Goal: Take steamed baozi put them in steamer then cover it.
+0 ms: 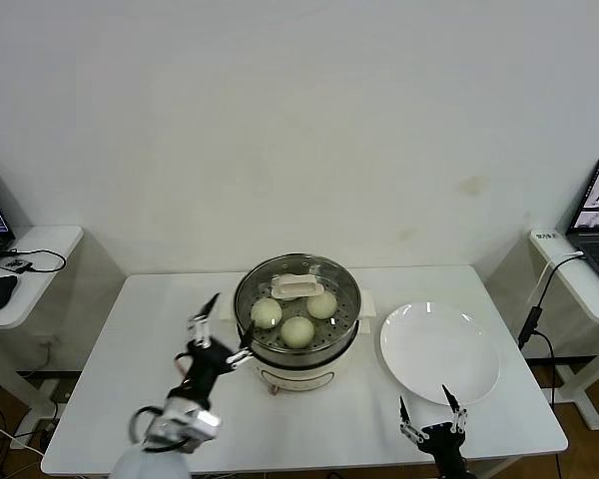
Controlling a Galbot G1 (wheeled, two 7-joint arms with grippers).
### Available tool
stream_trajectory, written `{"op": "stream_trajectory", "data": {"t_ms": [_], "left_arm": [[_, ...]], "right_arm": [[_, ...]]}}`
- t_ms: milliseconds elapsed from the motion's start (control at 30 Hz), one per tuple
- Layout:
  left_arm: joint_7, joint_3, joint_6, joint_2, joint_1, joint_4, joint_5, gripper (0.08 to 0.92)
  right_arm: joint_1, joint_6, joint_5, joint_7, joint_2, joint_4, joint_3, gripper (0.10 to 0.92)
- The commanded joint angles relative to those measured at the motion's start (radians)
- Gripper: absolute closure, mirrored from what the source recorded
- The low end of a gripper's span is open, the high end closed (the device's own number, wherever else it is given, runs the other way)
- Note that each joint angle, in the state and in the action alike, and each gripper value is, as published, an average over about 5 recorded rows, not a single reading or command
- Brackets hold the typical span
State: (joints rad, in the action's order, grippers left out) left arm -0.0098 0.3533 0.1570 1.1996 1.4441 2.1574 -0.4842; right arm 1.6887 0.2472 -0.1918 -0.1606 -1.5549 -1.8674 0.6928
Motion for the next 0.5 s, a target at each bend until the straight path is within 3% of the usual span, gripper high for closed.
{"op": "stream_trajectory", "data": {"t_ms": [33, 267, 500], "left_arm": [[-0.223, 0.275, -0.232, 0.021, 0.329, -0.045, 0.826, 0.177], [-0.230, 0.257, -0.321, 0.100, 0.413, -0.110, 0.735, 0.177], [-0.197, 0.248, -0.373, 0.131, 0.461, -0.106, 0.717, 0.177]], "right_arm": [[0.017, -0.012, 0.080, -0.005, 0.048, -0.018, -0.017, 0.202], [0.024, -0.016, 0.116, -0.010, 0.077, -0.013, -0.033, 0.202], [0.020, -0.016, 0.118, -0.014, 0.080, -0.003, -0.051, 0.203]]}}
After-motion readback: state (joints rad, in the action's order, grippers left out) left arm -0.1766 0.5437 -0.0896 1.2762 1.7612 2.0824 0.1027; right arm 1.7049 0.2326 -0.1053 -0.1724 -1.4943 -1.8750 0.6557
